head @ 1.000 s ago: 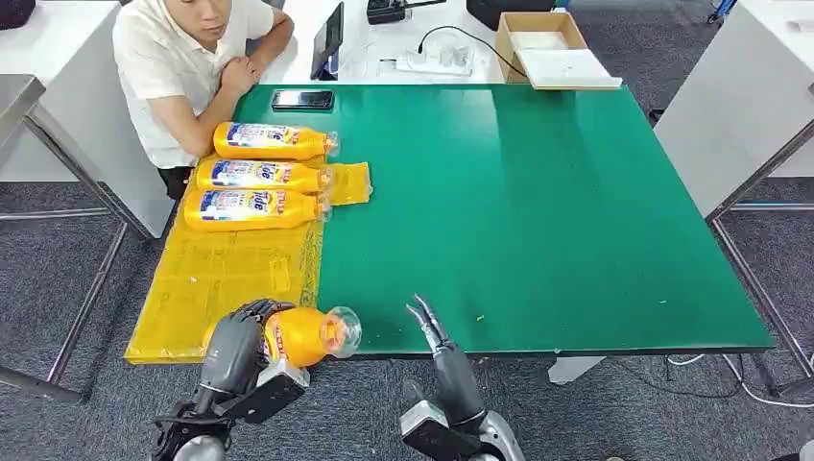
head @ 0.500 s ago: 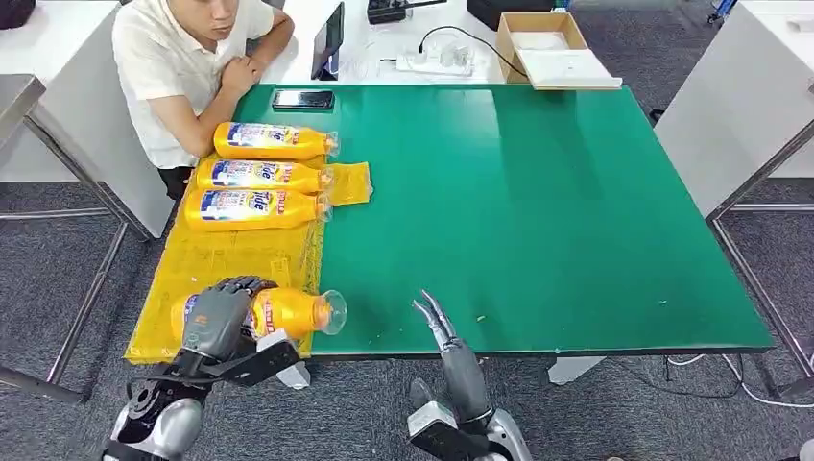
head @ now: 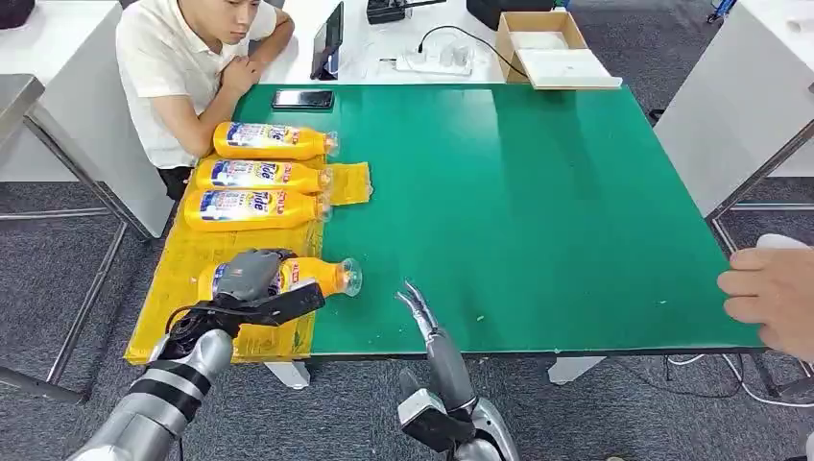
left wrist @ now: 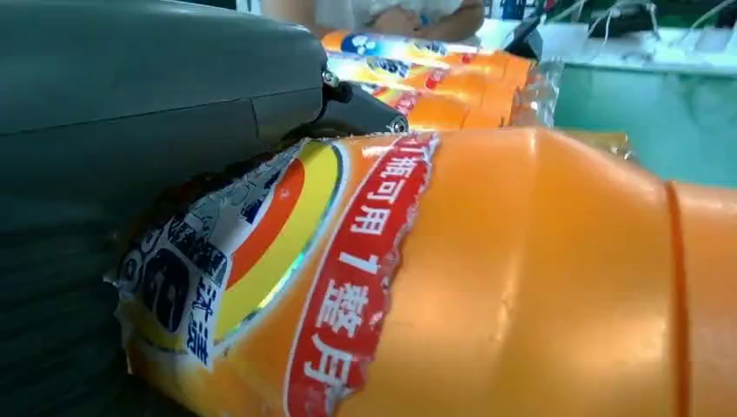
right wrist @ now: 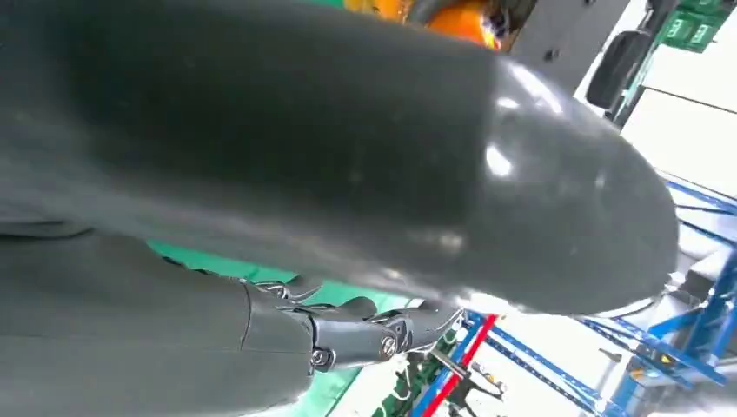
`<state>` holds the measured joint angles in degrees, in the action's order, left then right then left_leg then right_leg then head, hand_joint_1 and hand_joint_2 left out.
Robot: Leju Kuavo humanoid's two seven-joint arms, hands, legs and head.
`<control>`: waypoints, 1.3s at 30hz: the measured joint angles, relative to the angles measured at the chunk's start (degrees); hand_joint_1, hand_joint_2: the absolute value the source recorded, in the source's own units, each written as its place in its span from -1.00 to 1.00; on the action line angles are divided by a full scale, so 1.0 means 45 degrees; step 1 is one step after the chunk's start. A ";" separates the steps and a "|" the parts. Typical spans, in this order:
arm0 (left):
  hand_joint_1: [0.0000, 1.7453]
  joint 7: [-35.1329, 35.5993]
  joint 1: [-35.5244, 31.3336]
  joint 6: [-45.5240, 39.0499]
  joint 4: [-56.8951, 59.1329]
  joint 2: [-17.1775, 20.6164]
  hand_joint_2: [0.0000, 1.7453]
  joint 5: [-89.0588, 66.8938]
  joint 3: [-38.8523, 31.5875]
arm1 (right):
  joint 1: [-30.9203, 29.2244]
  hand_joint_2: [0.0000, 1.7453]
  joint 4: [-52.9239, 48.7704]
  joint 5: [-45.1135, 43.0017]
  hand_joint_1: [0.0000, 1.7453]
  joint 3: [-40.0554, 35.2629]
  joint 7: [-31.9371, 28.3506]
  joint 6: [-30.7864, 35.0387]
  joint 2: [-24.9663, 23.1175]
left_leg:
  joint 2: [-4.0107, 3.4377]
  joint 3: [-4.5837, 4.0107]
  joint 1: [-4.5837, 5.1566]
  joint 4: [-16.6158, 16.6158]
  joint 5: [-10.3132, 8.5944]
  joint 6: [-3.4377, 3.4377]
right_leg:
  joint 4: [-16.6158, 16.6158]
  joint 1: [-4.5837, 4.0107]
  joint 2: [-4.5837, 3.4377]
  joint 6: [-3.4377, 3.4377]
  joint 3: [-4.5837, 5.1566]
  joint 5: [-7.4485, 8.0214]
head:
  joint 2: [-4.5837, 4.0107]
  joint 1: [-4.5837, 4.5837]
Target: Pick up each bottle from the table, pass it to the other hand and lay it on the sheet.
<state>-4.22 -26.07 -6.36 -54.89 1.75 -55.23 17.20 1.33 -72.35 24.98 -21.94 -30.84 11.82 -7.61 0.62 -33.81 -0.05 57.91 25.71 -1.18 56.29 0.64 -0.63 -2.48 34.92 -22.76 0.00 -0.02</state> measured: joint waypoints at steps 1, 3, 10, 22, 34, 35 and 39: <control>1.00 0.0000 -0.0100 -0.0015 0.0160 -0.0025 1.00 0.0000 0.0029 | -0.0011 -1.00 0.0034 0.0000 -1.00 0.0000 -0.0005 0.0000 -0.0005 | 0.0005 0.0000 0.0000 0.0000 0.0000 0.0000 | 0.0000 -0.0001 0.0001 0.0000 0.0000 -0.0001 | -0.0005 0.0005; 1.00 0.0000 -0.0273 -0.0020 0.0434 -0.0073 1.00 0.0000 0.0069 | -0.0033 -1.00 0.0098 0.0000 -1.00 0.0000 -0.0015 0.0000 -0.0024 | 0.0007 -0.0001 0.0000 0.0000 0.0001 0.0001 | -0.0001 -0.0001 0.0001 0.0001 0.0000 -0.0002 | 0.0000 0.0005; 1.00 0.0287 -0.1710 0.0335 0.2913 -0.0394 1.00 0.0462 0.0205 | -0.0323 -1.00 0.0457 -0.0268 -1.00 -0.0117 -0.0078 -0.0190 -0.0107 | 0.0016 0.0044 0.0000 -0.0003 -0.0003 0.0007 | -0.0002 0.0000 0.0003 0.0004 -0.0054 -0.0001 | -0.0005 0.0000; -1.00 0.0734 -0.3269 0.0612 0.6694 -0.0559 1.00 0.1214 -0.0529 | -0.0954 -1.00 0.1909 -0.0845 -1.00 -0.0248 -0.0311 -0.0005 -0.0292 | -0.0029 0.0174 -0.0016 -0.0010 -0.0005 0.0046 | 0.0023 -0.0010 -0.0032 0.0047 -0.0146 0.0021 | 0.0000 0.0019; -1.00 0.0189 -0.3418 0.0616 0.6981 -0.0787 1.00 0.1482 -0.0733 | -0.1172 -1.00 0.2526 -0.0738 -1.00 -0.0248 -0.0340 0.0219 -0.0321 | -0.0027 0.0175 -0.0008 -0.0010 -0.0006 0.0043 | 0.0021 -0.0008 -0.0029 0.0046 -0.0152 0.0021 | 0.0000 0.0005; -1.00 -0.0081 -0.3400 0.0583 0.6981 -0.0802 1.00 0.1636 -0.0801 | -0.1184 -1.00 0.2570 -0.0729 -1.00 -0.0243 -0.0340 0.0248 -0.0321 | -0.0026 0.0175 -0.0008 -0.0010 -0.0006 0.0043 | 0.0021 -0.0008 -0.0028 0.0046 -0.0152 0.0021 | -0.0005 0.0004; -1.00 -0.1347 -0.3209 0.0300 0.6801 -0.0875 1.00 0.2415 -0.1064 | -0.1185 -1.00 0.2701 -0.0719 -1.00 -0.0228 -0.0355 0.0384 -0.0296 | -0.0014 0.0173 -0.0005 -0.0009 -0.0006 0.0042 | 0.0021 -0.0005 -0.0025 0.0045 -0.0149 0.0020 | 0.0000 0.0004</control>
<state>-10.28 -40.52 -5.01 -24.29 -2.19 -44.36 12.41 -4.00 -60.19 21.75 -22.97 -32.44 13.55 -8.94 0.55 -33.03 -0.07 57.86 25.69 -0.99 56.38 0.61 -0.75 -2.27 34.25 -22.67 0.00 0.00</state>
